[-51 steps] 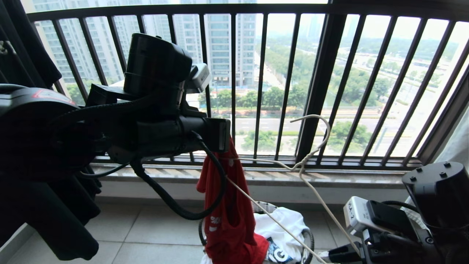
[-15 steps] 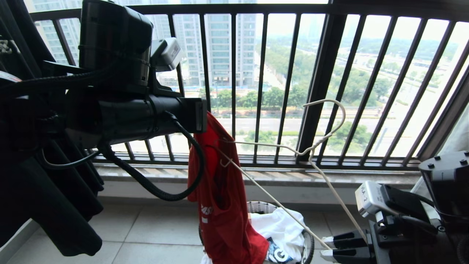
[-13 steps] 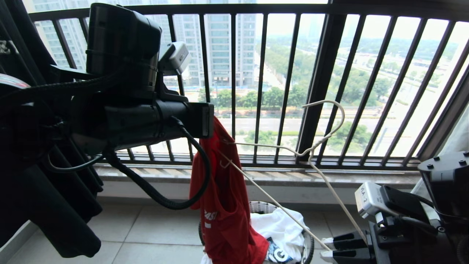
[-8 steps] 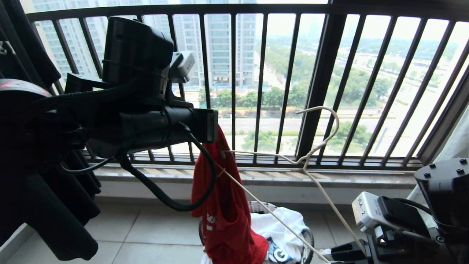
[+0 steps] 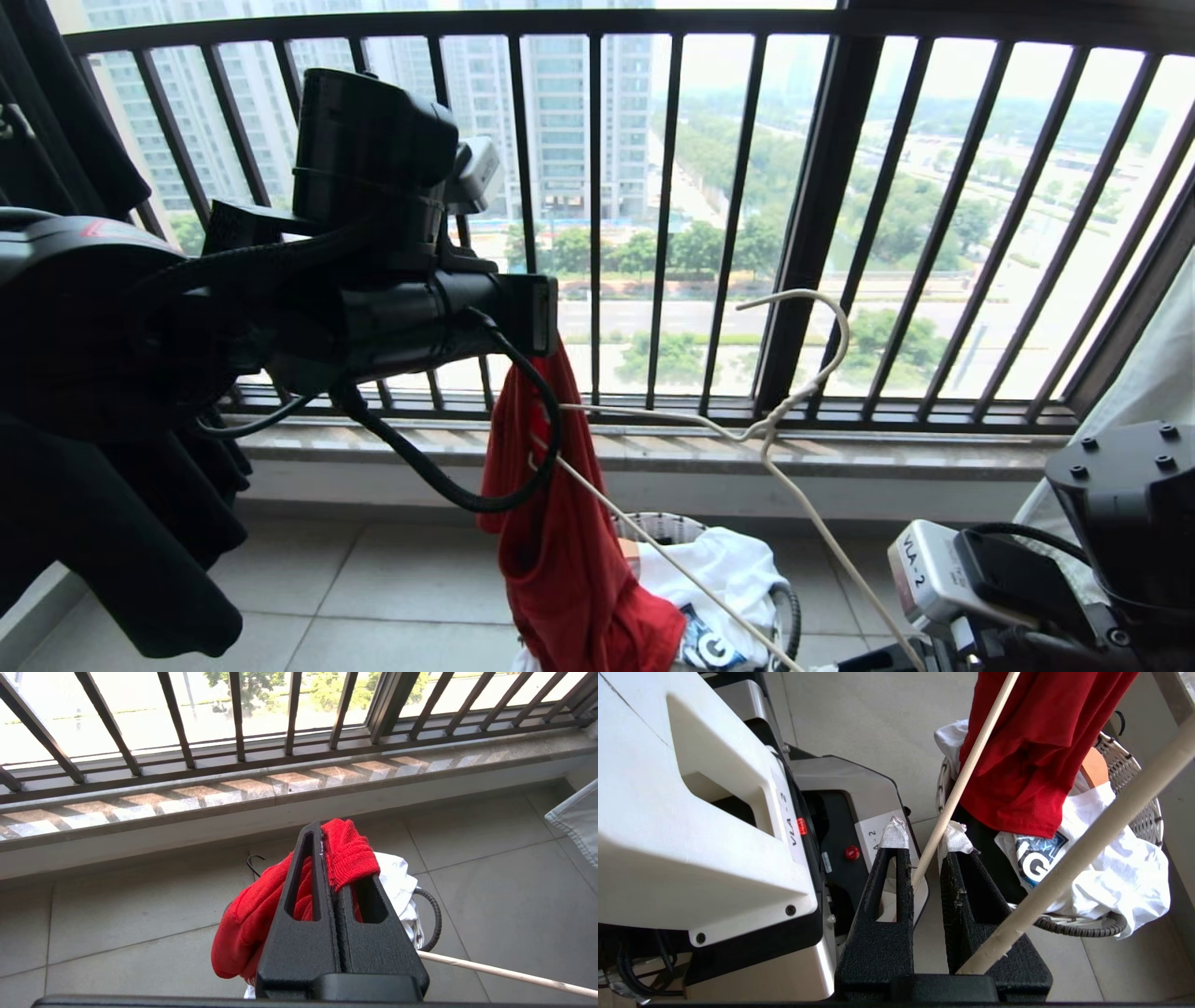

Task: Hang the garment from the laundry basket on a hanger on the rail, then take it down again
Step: Hang the clothes on the clothes rack

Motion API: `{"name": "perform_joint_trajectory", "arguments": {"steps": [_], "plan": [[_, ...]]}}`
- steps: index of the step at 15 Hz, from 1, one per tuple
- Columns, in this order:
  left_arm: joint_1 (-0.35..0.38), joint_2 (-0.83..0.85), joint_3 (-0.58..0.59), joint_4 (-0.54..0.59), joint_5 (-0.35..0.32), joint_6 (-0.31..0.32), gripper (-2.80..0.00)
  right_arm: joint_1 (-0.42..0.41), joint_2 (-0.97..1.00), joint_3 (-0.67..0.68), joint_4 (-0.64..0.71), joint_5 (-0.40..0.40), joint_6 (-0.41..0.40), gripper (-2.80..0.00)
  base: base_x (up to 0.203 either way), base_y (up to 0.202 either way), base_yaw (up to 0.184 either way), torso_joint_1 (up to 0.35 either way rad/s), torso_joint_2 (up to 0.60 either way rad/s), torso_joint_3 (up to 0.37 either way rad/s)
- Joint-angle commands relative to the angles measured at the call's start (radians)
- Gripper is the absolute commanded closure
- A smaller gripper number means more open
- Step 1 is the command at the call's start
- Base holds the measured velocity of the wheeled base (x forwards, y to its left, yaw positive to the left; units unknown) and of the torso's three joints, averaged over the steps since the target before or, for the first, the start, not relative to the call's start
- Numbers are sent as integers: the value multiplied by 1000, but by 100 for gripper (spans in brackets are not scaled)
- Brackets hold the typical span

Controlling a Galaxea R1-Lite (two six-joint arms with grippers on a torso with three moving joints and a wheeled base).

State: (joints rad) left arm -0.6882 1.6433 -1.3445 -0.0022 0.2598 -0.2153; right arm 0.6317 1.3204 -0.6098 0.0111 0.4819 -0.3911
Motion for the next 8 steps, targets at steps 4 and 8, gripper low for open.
{"name": "perform_joint_trajectory", "arguments": {"steps": [4, 8], "plan": [[-68, -48, 35, 9, 1, -1, 0, -29, 2, -5, -2, -10, -3, 0, 0, 0, 0, 0, 0, 0], [-92, -48, 50, 11, 0, 2, 0, -58, -9, -5, -2, -8, -11, 0, 0, 0, 0, 0, 0, 0]]}}
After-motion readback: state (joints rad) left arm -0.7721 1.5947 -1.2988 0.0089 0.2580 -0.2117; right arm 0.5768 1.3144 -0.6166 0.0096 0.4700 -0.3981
